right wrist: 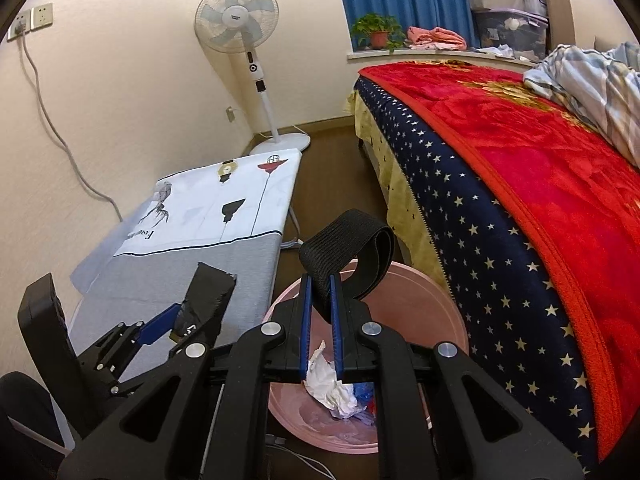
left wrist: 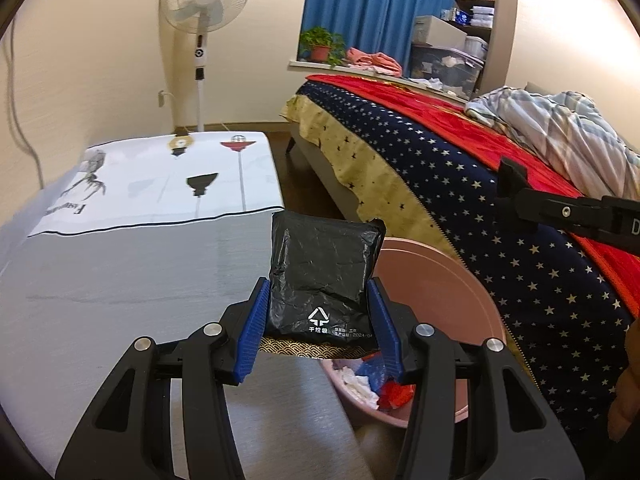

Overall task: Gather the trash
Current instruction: 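Carry the packet in the left gripper and strap in the right over the bin, then open both grippers to drop the packet and strap into the bin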

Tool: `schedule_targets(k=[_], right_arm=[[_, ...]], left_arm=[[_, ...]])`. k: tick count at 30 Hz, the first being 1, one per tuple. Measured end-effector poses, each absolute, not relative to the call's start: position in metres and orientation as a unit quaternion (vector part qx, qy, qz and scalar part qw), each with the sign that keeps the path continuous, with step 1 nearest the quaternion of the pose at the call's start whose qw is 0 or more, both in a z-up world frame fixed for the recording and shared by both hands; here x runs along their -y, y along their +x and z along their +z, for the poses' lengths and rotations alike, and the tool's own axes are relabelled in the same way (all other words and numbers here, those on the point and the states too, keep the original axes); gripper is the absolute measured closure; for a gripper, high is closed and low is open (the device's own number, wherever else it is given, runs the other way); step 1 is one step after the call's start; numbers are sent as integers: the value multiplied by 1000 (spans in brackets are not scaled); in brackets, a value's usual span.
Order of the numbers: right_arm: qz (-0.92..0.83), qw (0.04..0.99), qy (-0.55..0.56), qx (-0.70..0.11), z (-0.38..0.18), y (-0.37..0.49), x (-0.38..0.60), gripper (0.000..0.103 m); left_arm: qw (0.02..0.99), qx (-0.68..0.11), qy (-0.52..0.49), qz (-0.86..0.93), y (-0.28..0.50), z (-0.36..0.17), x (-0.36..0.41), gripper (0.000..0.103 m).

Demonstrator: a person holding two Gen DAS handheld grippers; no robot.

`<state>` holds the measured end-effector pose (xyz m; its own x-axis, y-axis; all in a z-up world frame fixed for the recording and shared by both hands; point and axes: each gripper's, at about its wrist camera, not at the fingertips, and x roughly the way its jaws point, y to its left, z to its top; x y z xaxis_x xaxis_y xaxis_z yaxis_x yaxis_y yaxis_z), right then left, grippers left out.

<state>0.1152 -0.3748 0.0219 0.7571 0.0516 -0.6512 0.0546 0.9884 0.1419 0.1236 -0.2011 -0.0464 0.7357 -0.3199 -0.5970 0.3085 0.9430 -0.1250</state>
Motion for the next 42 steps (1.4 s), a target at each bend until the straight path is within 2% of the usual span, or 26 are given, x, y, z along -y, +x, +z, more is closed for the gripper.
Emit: schedule_targets(k=[17,20,22,24,25,33,36,40,42], right_arm=[[-30,927,85,-364,13,119,391,93],[-34,926,86,-367,11,119,392,88],[-40,924,87,-371,10,120,393,81],[-47,924,87,-369,10,120,395,61],[-52,925,85,-367,11,119,395,56],[-64,934,66,-346,18,112,389,41],[-66,939,58,-333,23,106,385,28],[-71,946,44,-312,31,95,376,11],[-74,949,42,-303,35,90,371,9]], left_arm=[[919,-334,-4,-210,130,-55,232,53],[915,-336,-10,-222,131,-56,234,51],[912,-340,-16,-231,132,-58,234,41],[910,-343,-16,-231,132,-59,233,37],[910,-344,-15,-231,132,-59,232,37],[918,-337,-19,-210,129,-52,212,26],[924,-328,-19,-197,125,-46,200,18],[931,-318,-21,-180,117,-37,180,17],[935,-312,-20,-169,111,-31,169,14]])
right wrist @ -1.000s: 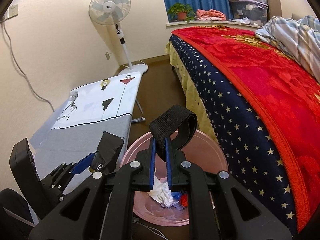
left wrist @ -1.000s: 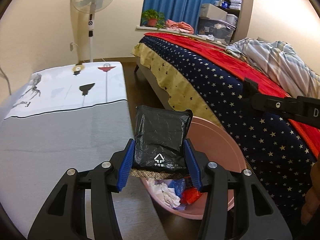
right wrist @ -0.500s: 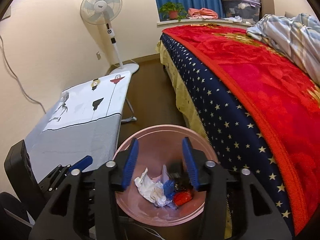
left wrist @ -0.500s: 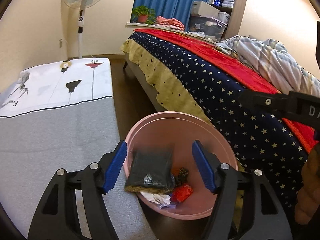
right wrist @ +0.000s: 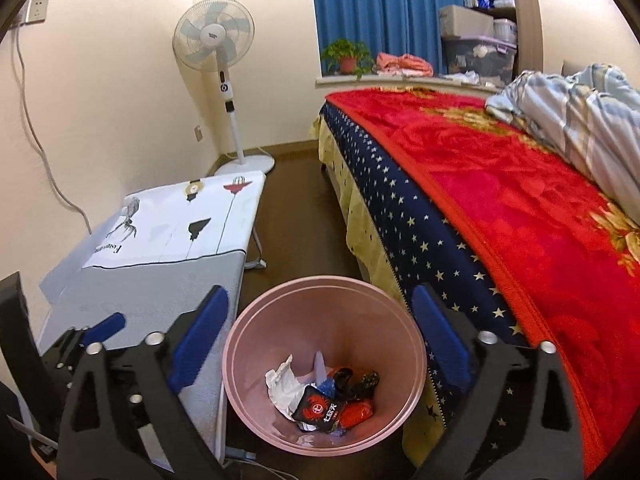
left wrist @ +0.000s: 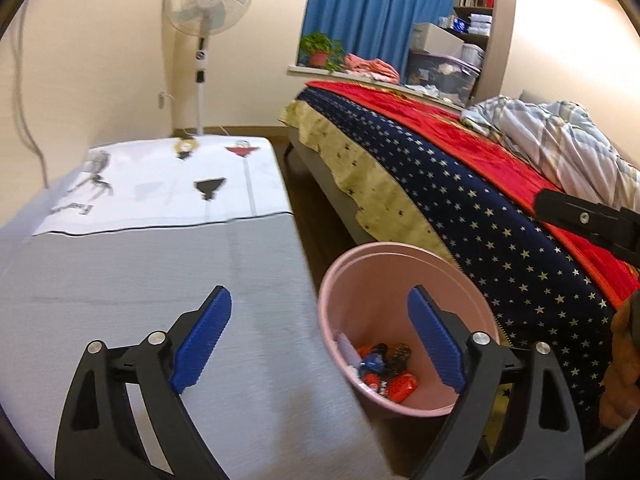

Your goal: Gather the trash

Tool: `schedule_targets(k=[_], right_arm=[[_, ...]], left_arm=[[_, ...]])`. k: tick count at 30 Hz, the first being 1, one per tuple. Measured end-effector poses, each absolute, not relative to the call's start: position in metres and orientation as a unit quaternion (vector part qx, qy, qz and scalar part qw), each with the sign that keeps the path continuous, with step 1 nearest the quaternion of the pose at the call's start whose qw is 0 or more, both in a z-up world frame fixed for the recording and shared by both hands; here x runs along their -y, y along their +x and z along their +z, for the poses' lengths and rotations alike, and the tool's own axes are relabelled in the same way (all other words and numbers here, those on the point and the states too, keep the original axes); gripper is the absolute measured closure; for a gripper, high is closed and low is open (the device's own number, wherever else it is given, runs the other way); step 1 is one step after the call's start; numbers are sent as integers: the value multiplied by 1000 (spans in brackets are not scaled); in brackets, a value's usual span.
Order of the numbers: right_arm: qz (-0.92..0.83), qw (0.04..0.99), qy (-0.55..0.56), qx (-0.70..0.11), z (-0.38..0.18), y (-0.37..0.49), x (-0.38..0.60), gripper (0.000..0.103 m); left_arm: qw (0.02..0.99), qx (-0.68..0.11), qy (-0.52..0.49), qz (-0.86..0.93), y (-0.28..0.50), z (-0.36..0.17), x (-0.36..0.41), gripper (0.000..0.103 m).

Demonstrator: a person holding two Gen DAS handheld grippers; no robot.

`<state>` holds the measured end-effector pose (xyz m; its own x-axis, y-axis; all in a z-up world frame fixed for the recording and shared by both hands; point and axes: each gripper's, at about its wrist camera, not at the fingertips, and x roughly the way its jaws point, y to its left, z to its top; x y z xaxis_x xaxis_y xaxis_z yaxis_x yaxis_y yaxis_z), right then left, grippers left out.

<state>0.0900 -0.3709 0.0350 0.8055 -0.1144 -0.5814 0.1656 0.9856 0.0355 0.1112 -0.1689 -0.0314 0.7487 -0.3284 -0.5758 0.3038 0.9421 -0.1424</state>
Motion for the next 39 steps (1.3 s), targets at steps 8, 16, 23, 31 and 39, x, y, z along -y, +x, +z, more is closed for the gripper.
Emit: schedule_targets(k=[8,16,23,31,39], right_arm=[[-73,956,24,-284,39,60,335,5],[-64,960,10,-271,39,22,295,5],[-53,959,3,-279,32,-6,264,5],[-55,952,3,-299,15,-18,239,5],[-59,946,11,-318,4,-7,238,5]], left_arm=[[949,-285,-25,-130,78,-5,121,10],[950,-296,-48,-81,40,9,68,10],[949,-307,-39,-59,3,14,41,8],[952,-301,-35,-35,-11,6,33,8],[949,-311,-41,-12,-6,0,28,8]])
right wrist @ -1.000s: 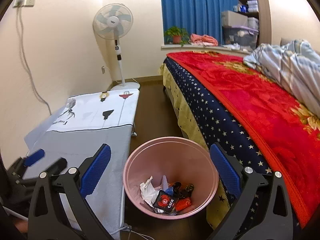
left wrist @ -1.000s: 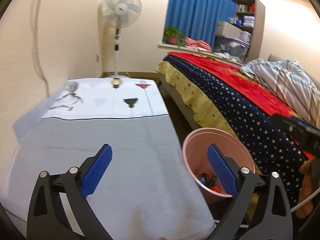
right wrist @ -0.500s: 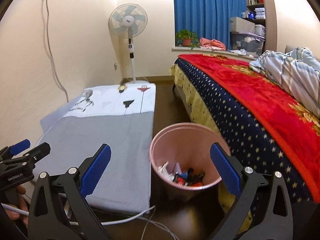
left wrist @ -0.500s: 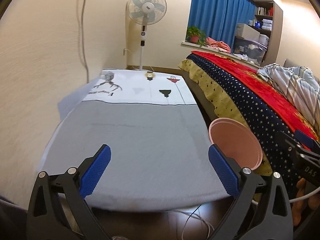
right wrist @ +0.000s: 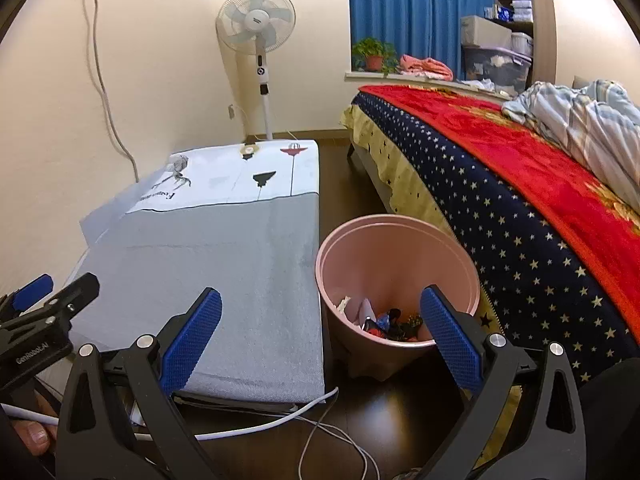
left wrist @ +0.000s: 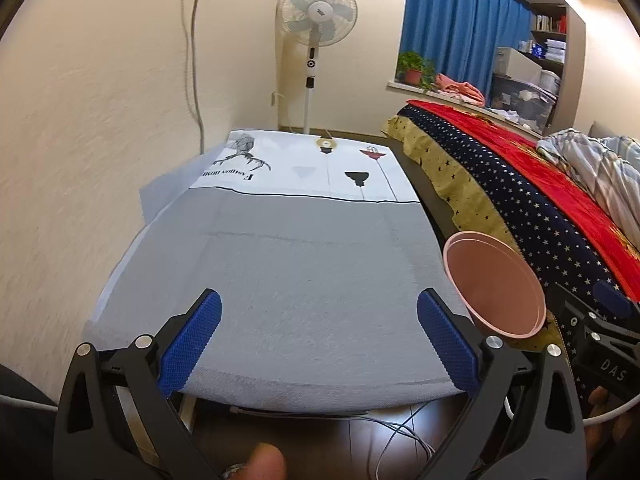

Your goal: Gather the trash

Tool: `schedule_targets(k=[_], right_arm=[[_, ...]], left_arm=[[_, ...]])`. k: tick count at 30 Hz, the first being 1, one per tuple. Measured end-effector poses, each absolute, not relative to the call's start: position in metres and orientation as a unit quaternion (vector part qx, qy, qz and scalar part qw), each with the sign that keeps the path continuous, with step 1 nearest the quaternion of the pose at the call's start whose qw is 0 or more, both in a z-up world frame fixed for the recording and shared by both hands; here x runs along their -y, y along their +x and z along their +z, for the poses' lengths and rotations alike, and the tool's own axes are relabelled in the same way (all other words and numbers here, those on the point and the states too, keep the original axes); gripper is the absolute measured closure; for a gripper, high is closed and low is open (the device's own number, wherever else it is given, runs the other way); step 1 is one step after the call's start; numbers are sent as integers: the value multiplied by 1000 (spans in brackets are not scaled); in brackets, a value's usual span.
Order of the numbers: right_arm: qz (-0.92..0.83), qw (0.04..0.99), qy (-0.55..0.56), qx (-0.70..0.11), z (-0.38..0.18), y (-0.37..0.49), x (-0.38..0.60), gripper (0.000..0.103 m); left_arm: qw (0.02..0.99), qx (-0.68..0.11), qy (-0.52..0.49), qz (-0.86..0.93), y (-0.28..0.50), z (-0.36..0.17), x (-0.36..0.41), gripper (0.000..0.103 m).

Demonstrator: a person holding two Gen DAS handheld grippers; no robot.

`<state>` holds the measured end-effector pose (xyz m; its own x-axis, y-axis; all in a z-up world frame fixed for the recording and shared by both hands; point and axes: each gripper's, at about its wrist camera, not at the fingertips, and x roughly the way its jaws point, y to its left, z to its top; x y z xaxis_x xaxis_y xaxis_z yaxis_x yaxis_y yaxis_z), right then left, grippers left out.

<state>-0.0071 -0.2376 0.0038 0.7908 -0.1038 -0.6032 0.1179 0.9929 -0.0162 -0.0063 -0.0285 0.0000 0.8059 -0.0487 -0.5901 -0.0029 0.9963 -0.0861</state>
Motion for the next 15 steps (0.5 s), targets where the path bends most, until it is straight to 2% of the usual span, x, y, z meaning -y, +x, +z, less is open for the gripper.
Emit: schedule_targets(k=[15], right_arm=[[-59,946,-2,-317,-1,-2,232,5]], left_arm=[[948,-317,-42,-2,-2,-7,27,8]])
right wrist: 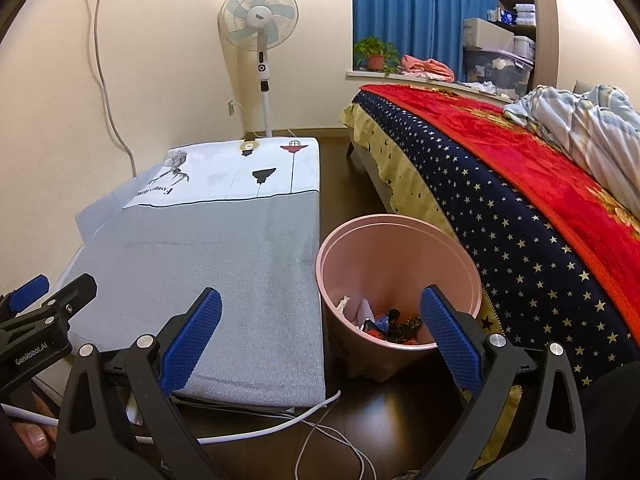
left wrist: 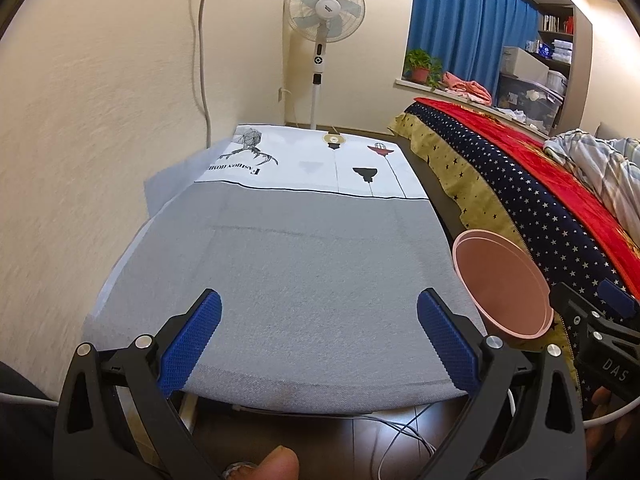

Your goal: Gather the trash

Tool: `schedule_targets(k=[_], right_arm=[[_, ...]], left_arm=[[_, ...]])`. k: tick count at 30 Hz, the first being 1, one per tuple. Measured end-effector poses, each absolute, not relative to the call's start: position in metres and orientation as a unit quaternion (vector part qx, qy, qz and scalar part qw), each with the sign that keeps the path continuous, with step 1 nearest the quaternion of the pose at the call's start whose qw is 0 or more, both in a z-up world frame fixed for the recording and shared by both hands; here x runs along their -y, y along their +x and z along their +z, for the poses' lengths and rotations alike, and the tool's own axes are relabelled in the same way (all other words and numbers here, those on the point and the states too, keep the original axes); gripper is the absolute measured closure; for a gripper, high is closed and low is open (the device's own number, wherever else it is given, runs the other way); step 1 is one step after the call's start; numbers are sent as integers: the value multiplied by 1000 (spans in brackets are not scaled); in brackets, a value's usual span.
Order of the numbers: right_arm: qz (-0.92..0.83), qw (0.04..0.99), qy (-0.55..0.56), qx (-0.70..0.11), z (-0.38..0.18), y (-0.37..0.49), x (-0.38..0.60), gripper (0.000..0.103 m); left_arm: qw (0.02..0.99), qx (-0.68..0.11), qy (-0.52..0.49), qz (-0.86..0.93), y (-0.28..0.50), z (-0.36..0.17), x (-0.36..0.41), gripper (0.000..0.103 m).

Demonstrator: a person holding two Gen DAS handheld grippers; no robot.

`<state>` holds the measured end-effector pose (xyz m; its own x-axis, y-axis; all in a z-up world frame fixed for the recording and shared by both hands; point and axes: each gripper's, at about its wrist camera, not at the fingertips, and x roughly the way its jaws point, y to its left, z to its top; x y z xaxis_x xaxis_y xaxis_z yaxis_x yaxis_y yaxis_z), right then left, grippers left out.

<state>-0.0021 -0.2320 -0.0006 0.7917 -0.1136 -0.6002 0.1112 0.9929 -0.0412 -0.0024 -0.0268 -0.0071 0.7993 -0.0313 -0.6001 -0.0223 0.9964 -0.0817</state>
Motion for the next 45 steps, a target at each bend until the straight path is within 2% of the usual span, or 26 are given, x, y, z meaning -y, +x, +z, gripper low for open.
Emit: schedule_targets(k=[45], right_arm=[[-64,948,0,-313,2,-3,235,5]], left_arm=[[946,-320,-41,-6,-6,-11,34,8]])
